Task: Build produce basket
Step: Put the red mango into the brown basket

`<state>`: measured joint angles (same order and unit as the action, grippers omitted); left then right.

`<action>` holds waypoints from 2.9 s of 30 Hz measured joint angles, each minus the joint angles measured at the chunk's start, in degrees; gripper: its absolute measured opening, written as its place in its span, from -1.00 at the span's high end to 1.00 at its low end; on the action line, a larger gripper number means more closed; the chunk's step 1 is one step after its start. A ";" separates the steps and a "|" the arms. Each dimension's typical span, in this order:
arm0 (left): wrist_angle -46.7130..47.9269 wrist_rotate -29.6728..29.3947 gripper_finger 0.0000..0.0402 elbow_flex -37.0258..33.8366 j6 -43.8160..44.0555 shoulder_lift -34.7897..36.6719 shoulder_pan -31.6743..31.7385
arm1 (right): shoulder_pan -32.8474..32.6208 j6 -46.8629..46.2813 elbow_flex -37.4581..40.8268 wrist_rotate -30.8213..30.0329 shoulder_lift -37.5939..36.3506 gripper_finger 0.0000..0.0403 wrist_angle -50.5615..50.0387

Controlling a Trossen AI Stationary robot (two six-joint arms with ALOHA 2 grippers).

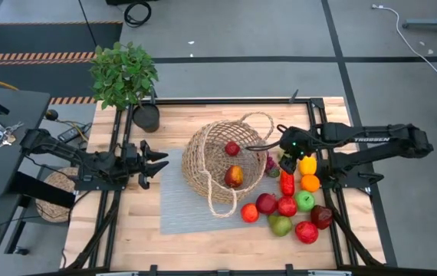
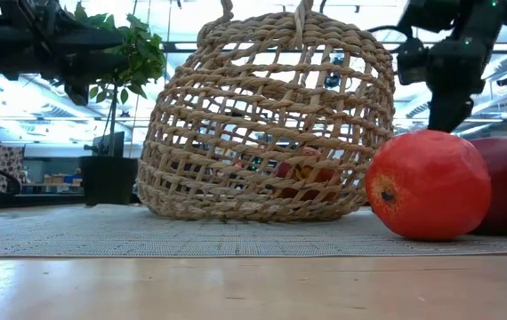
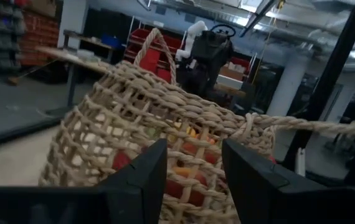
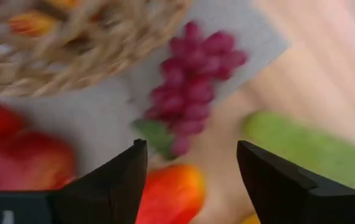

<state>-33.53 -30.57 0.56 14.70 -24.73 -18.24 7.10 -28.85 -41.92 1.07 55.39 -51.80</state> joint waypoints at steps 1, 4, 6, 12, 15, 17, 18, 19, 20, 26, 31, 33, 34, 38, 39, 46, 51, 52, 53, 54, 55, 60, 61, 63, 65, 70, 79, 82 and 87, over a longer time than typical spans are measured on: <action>-0.06 0.00 0.20 0.00 0.76 0.00 0.00 | -1.26 -1.87 -0.37 0.78 0.18 -0.27 -0.75; -0.08 0.00 0.20 0.00 1.16 0.00 0.00 | -5.82 -8.27 -0.49 0.85 0.64 -0.28 -1.43; -0.14 0.00 0.20 0.00 1.18 0.02 0.00 | -8.34 -12.09 -0.42 0.40 1.65 -0.28 -2.43; -0.12 0.00 0.20 0.00 1.16 0.02 0.00 | -11.26 -20.13 -0.38 -2.99 6.23 -0.35 -3.86; -0.10 -0.02 0.20 -0.02 1.17 0.02 0.00 | -11.97 -24.75 -0.38 -3.42 8.45 -0.42 -4.95; -0.12 -0.02 0.20 -0.02 1.14 0.02 0.00 | -13.84 -28.35 -0.38 -3.56 9.59 -0.46 -4.69; -0.12 -0.02 0.20 -0.02 1.14 0.02 0.00 | -14.78 -30.39 -0.38 -3.64 10.02 -0.48 -4.53; -0.12 -0.02 0.20 -0.02 1.16 0.02 0.00 | -15.59 -32.52 -0.38 -3.65 10.43 -0.50 -4.48; -0.11 -0.02 0.20 -0.02 1.16 0.02 0.00 | -16.34 -34.36 -0.38 -3.84 10.88 -0.51 -4.55; -0.12 -0.02 0.20 -0.02 1.14 0.02 0.00 | -19.98 -43.46 -0.34 -7.72 14.05 -0.54 -4.13; -0.12 -0.02 0.20 -0.02 1.15 0.02 0.00 | -22.01 -48.38 -0.34 -10.22 18.22 -0.54 -3.20; -0.12 -0.02 0.20 -0.02 1.12 0.02 0.00 | -22.30 -49.59 -0.34 -10.26 20.02 -0.54 -3.43; -0.12 -0.02 0.20 -0.02 1.12 0.02 0.00 | -22.34 -50.05 -0.34 -10.40 20.79 -0.54 -3.77; -0.12 -0.02 0.20 -0.02 1.10 0.02 0.01 | -21.82 -50.59 -0.38 -10.74 23.45 -0.54 -3.82; -0.12 -0.02 0.20 -0.02 1.11 0.02 0.00 | -21.54 -50.63 -0.38 -10.72 24.02 -0.54 -3.76; -0.12 -0.02 0.20 -0.02 1.11 0.00 0.02 | -20.72 -51.53 -0.40 -8.31 27.01 -0.53 -0.26; -0.10 -0.02 0.20 -0.04 1.09 0.00 0.01 | -20.92 -53.45 -0.38 -7.25 27.37 -0.46 0.19; -0.14 -0.02 0.20 -0.04 1.09 0.02 0.00 | -20.94 -53.95 -0.38 -7.16 27.20 -0.42 0.20; -0.13 -0.02 0.20 -0.03 1.11 0.00 0.02 | -20.94 -54.48 -0.33 -7.12 26.87 -0.38 0.20; -0.10 -0.02 0.20 -0.04 1.12 0.00 0.00 | -20.94 -55.11 -0.33 -7.11 26.63 -0.33 0.20; -0.13 -0.02 0.20 -0.04 1.12 0.02 0.01 | -20.96 -55.54 -0.30 -7.13 26.32 -0.28 0.35; -0.12 -0.02 0.20 -0.04 1.09 0.02 0.01 | -20.94 -57.49 -0.30 -8.10 24.80 -0.21 0.63; -0.12 -0.02 0.20 -0.04 1.09 0.02 0.02 | -20.94 -57.92 -0.40 -8.21 24.31 -0.22 0.49; -0.12 -0.02 0.20 -0.04 1.09 0.02 0.02 | -20.90 -58.54 -1.35 -8.82 23.19 -0.24 -0.50; -0.12 -0.02 0.20 -0.04 1.07 0.00 0.02 | -20.90 -59.10 -3.37 -9.86 21.86 -0.26 -2.50; -0.12 -0.02 0.20 -0.04 1.08 0.02 0.02 | -21.08 -60.14 -12.25 -15.67 19.72 -0.25 -13.28; -0.13 -0.03 0.20 -0.04 1.09 0.02 0.02 | -24.33 -56.51 -29.90 -32.69 18.87 -0.26 -18.84; -0.10 -0.02 0.20 -0.04 1.07 0.00 0.02 | -26.11 -51.73 -33.92 -40.11 18.87 -0.26 -14.77; -0.15 -0.02 0.20 -0.04 1.08 0.01 0.02 | -29.30 -31.57 -35.93 -49.87 18.88 -0.26 5.60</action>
<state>-33.68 -30.59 0.51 15.78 -24.72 -18.22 -22.20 -60.42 -77.85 -48.80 74.28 -46.20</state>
